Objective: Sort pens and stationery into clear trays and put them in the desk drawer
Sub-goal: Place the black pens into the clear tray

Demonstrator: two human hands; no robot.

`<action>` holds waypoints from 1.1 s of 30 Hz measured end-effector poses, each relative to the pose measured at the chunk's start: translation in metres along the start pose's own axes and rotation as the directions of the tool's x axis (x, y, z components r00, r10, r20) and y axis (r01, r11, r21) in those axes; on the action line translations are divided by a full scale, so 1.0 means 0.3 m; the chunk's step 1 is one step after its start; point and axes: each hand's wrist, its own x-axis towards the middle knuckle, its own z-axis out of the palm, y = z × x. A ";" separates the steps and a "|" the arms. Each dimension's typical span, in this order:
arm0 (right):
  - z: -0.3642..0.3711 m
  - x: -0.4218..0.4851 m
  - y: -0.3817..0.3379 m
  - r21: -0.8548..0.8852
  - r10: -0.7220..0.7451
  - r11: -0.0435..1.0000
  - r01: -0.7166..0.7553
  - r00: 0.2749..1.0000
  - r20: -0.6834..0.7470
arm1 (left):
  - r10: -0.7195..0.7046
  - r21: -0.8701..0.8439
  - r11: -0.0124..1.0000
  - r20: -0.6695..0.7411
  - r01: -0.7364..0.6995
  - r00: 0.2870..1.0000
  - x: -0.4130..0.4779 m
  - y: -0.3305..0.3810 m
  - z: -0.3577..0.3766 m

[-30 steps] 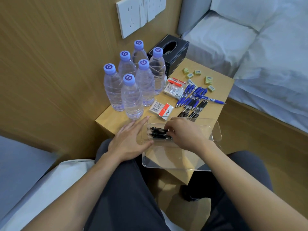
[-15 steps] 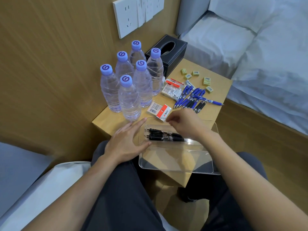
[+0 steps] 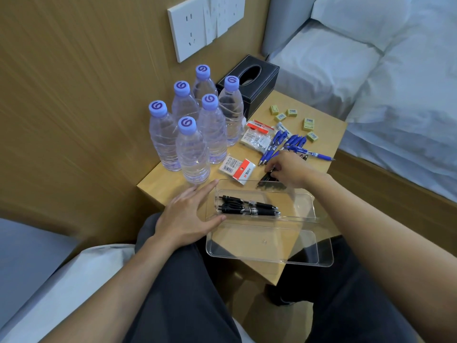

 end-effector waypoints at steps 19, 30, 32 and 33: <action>0.014 0.007 0.008 0.099 0.095 0.991 -0.095 0.995 0.013 | 0.007 -0.034 0.999 -0.009 -0.007 1.000 -0.001 -0.004 0.003; -0.076 -0.090 -0.039 0.231 0.068 0.973 -0.005 0.962 -0.266 | 0.006 -0.020 1.000 -0.010 -0.006 1.000 0.002 -0.012 0.007; -0.085 -0.141 -0.079 0.248 0.027 0.967 0.053 0.950 -0.311 | 0.007 -0.022 1.000 -0.012 -0.007 1.000 0.004 -0.014 0.008; -0.083 -0.165 -0.104 0.244 0.007 0.967 0.074 0.950 -0.313 | 0.008 -0.022 1.000 -0.013 -0.008 1.000 0.005 -0.015 0.010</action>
